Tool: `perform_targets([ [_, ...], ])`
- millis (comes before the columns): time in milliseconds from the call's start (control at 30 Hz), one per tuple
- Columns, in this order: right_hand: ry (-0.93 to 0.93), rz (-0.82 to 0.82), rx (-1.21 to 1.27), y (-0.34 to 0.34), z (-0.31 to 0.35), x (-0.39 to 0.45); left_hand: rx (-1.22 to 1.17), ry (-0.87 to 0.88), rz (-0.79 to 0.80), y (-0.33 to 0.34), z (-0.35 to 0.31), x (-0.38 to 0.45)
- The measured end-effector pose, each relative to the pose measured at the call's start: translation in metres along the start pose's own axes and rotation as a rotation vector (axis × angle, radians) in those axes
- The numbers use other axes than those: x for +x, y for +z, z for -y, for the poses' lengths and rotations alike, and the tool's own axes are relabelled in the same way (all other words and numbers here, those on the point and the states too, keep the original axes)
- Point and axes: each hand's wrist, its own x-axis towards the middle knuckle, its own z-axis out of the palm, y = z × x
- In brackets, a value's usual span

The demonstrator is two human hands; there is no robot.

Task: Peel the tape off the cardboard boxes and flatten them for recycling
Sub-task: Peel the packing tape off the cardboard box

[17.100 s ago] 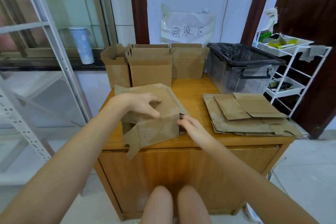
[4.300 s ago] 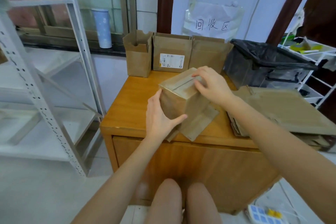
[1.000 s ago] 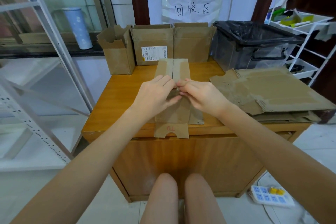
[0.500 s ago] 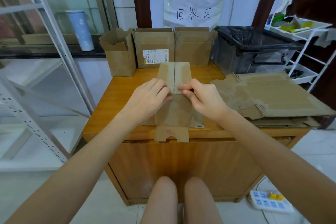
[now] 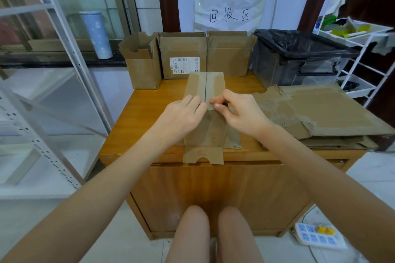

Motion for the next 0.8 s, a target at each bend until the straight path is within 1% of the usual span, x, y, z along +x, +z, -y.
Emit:
perform_targets([
  [100, -0.003, 0.019, -0.038, -0.003, 0.003, 0.001, 0.010, 0.018, 0.056, -0.008, 0.002, 0.005],
  [233, -0.025, 0.095, -0.198, -0.005, 0.014, 0.011, -0.098, -0.024, 0.164, -0.020, 0.012, 0.016],
  [300, -0.066, 0.050, -0.280, 0.000, 0.015, 0.015, -0.132, -0.029, 0.244, -0.023, 0.017, 0.024],
  [333, -0.075, 0.020, -0.285, 0.002, 0.015, 0.017, -0.160, -0.058, 0.311, -0.026, 0.020, 0.030],
  [400, -0.061, -0.017, -0.245, 0.003, 0.014, 0.017, -0.263, -0.172, 0.414, -0.030, 0.027, 0.036],
  [467, -0.032, -0.013, -0.218, 0.002, 0.014, 0.018, -0.392, -0.268, 0.438, -0.034, 0.032, 0.035],
  [567, 0.010, 0.031, -0.237, -0.001, 0.016, 0.021, -0.670, -0.485, 0.369, -0.034, 0.036, 0.020],
  [600, 0.023, 0.044, -0.242, -0.001, 0.017, 0.023, -0.712, -0.532, 0.354, -0.033, 0.035, 0.013],
  [667, 0.045, 0.062, -0.247, -0.002, 0.019, 0.025, -0.615, -0.553, 0.325, -0.023, 0.028, 0.000],
  [700, 0.055, 0.069, -0.249, -0.002, 0.019, 0.026, -0.574, -0.585, 0.275, -0.016, 0.022, -0.006],
  [800, 0.077, 0.078, -0.245, -0.003, 0.020, 0.028, -0.551, -0.729, 0.070, -0.004, 0.004, -0.011],
])
